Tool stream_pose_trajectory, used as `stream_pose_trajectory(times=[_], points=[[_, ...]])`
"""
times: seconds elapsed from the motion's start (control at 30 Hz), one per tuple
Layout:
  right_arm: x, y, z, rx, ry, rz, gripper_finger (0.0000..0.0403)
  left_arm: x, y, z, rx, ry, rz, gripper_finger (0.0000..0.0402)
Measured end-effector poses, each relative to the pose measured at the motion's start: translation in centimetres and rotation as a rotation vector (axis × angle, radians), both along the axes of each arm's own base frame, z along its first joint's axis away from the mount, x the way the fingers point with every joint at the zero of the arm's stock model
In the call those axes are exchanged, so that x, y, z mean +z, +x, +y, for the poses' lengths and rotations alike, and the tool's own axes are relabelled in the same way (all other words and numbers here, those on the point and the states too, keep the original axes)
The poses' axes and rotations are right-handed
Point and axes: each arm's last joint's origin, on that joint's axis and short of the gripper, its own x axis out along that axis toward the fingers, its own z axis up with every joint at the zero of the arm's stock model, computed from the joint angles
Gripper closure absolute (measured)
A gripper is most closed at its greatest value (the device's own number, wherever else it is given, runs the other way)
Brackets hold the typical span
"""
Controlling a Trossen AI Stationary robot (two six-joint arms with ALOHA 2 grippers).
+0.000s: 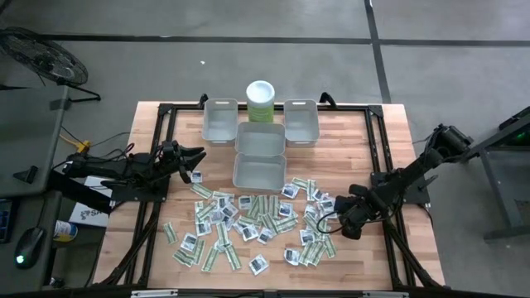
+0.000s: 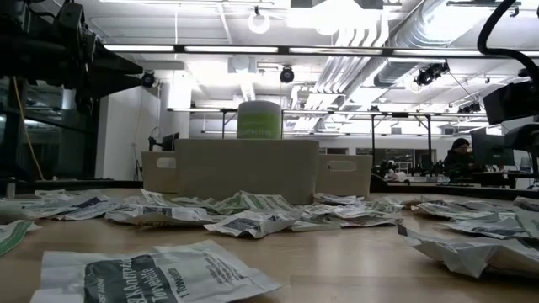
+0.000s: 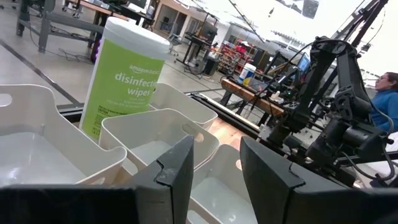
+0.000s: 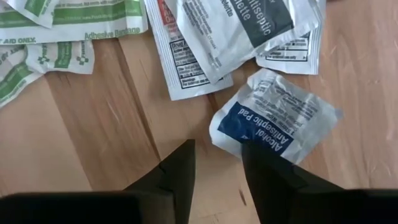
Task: Pick & Place First Aid Supplies
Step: Put the alcohol pad into the top center bin
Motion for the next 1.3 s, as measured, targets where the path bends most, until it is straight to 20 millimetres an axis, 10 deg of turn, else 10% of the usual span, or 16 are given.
stream_pose_trajectory(times=[0.4, 0.73, 1.3], points=[[-0.1, 0.0, 0.0, -0.005, -0.001, -0.008, 0.0392, 0.0, 0.0, 0.0, 0.000, 0.000, 0.000, 0.0270], [0.6, 0.1, 0.2, -0.140, 0.063, 0.001, 0.0402, 0.0, 0.0, 0.0, 0.000, 0.000, 0.000, 0.0270], [7.8, 4.2, -1.1, -0.109, 0.146, -0.014, 0.0403, 0.0, 0.0, 0.0, 0.000, 0.000, 0.000, 0.0270]])
